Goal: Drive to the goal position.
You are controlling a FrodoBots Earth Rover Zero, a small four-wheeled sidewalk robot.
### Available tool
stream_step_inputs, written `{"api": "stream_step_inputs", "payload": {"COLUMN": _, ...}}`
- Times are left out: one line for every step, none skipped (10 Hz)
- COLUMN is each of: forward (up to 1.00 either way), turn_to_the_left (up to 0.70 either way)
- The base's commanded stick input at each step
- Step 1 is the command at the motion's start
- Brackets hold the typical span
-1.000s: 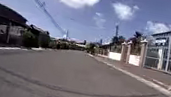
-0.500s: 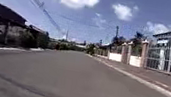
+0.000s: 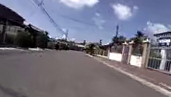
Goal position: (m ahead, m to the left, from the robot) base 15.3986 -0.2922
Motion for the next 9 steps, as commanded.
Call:
{"api": "stream_step_inputs", "payload": {"forward": 0.45, "turn_to_the_left": 0.00}}
{"api": "stream_step_inputs", "payload": {"forward": 0.45, "turn_to_the_left": 0.00}}
{"api": "stream_step_inputs", "payload": {"forward": 0.45, "turn_to_the_left": 0.00}}
{"api": "stream_step_inputs", "payload": {"forward": 0.45, "turn_to_the_left": 0.00}}
{"api": "stream_step_inputs", "payload": {"forward": 0.45, "turn_to_the_left": 0.00}}
{"api": "stream_step_inputs", "payload": {"forward": 0.45, "turn_to_the_left": 0.00}}
{"api": "stream_step_inputs", "payload": {"forward": 0.45, "turn_to_the_left": 0.00}}
{"api": "stream_step_inputs", "payload": {"forward": 0.45, "turn_to_the_left": 0.00}}
{"api": "stream_step_inputs", "payload": {"forward": 0.45, "turn_to_the_left": 0.00}}
